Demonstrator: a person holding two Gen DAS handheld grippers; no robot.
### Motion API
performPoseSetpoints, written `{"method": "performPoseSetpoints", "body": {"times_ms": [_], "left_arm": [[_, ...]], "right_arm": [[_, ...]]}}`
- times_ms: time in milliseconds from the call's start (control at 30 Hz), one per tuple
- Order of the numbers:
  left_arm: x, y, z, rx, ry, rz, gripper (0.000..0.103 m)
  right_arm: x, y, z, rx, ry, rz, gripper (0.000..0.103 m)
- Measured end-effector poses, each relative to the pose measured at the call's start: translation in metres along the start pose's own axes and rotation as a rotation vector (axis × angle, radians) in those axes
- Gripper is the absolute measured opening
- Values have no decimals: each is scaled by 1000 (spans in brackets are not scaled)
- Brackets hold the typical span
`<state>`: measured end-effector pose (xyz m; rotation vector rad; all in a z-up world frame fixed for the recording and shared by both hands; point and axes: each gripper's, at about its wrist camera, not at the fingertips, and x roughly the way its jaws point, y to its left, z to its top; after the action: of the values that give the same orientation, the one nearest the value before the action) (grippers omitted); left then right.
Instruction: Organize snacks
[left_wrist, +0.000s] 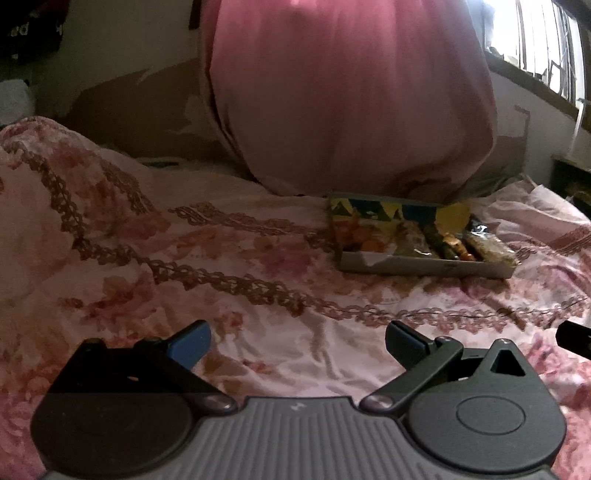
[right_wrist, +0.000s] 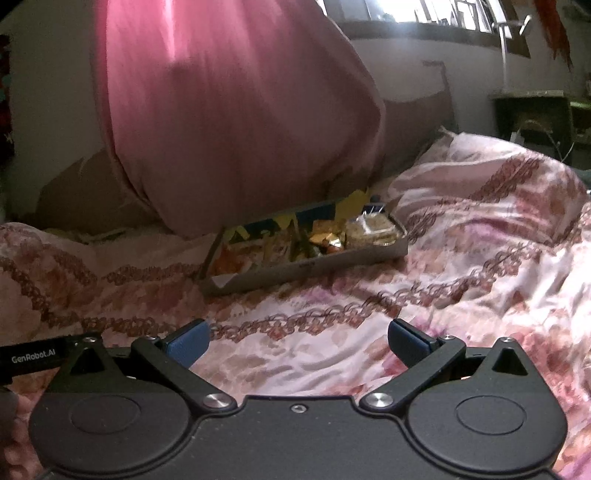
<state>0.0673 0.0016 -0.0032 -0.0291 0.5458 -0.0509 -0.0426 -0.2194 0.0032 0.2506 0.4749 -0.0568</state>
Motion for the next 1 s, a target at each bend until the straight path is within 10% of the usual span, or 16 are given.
{"method": "performPoseSetpoints", "body": {"times_ms": [1000], "left_arm": [[61,-20,2,38,-26,-44,103]], "right_arm": [[73,15,2,-94,4,-53,102]]}}
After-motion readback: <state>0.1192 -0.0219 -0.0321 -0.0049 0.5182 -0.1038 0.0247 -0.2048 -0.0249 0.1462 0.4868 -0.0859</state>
